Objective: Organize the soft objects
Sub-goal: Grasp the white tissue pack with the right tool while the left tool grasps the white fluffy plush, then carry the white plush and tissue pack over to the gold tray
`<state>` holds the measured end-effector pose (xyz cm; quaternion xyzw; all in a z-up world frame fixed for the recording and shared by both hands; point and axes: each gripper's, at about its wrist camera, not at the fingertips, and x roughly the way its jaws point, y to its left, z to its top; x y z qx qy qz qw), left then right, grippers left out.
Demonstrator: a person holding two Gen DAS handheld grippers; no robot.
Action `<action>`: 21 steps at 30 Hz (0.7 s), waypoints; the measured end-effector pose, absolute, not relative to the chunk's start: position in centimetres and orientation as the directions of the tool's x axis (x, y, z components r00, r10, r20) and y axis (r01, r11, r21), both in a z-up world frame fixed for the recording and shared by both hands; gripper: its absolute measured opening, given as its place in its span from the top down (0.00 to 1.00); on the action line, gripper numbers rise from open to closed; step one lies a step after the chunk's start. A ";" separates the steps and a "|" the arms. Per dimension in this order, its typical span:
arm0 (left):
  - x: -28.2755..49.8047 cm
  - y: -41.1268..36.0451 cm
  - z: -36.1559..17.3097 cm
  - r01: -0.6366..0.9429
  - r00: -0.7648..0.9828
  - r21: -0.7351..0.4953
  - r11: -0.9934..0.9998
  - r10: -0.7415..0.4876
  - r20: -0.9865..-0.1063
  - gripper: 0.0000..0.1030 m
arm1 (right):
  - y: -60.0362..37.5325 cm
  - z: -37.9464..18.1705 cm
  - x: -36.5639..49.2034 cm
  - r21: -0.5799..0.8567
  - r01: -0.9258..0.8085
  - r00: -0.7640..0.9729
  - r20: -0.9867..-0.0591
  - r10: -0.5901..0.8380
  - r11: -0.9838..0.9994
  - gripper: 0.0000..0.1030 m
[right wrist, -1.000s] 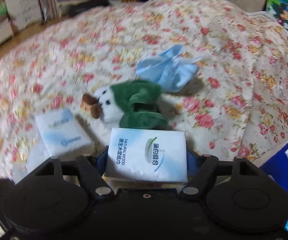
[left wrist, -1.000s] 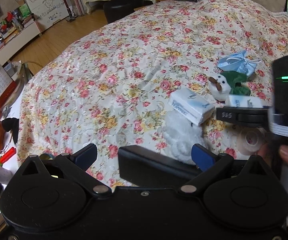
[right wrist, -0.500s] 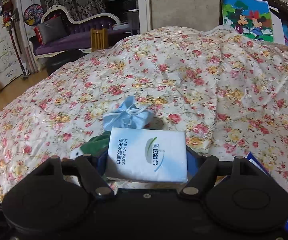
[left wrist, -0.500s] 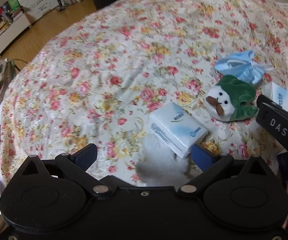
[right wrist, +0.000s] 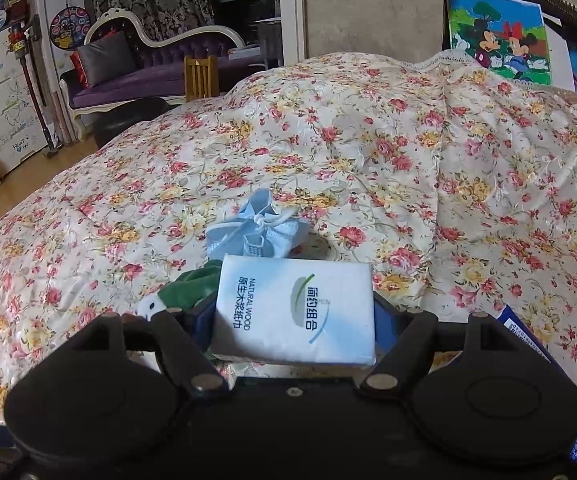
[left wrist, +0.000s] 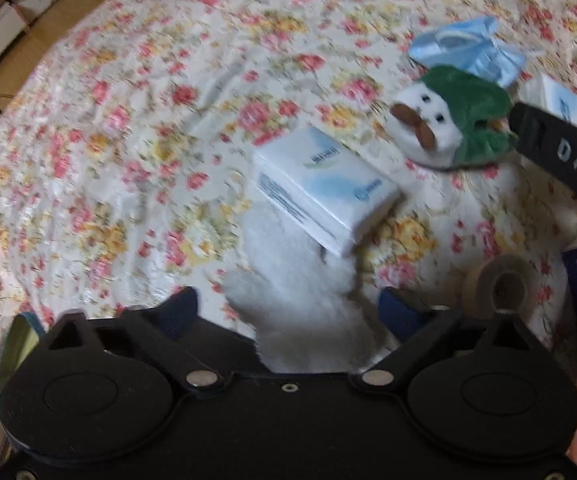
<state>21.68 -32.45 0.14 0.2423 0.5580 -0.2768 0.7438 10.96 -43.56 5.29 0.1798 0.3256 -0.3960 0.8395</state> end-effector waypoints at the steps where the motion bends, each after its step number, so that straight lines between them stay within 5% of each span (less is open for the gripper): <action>1: 21.7 -32.4 -0.1 0.689 0.198 0.030 0.724 -0.148 -0.969 0.33 | -43.5 5.3 11.0 0.044 0.782 0.475 -0.689 -0.547 0.622 0.28; 2: 21.7 -32.5 -0.2 0.690 0.184 0.021 0.723 -0.148 -0.972 0.42 | -43.5 5.2 11.0 0.043 0.781 0.474 -0.690 -0.547 0.623 0.28; 5: 21.7 -32.1 0.2 0.679 0.199 0.007 0.734 -0.175 -0.964 0.46 | -43.3 5.1 11.1 0.037 0.778 0.475 -0.689 -0.547 0.627 0.28; 21: 20.3 -22.8 11.1 0.613 0.385 -0.045 0.789 -0.348 -0.855 0.52 | -42.5 5.1 11.0 0.054 0.756 0.515 -0.665 -0.542 0.652 0.29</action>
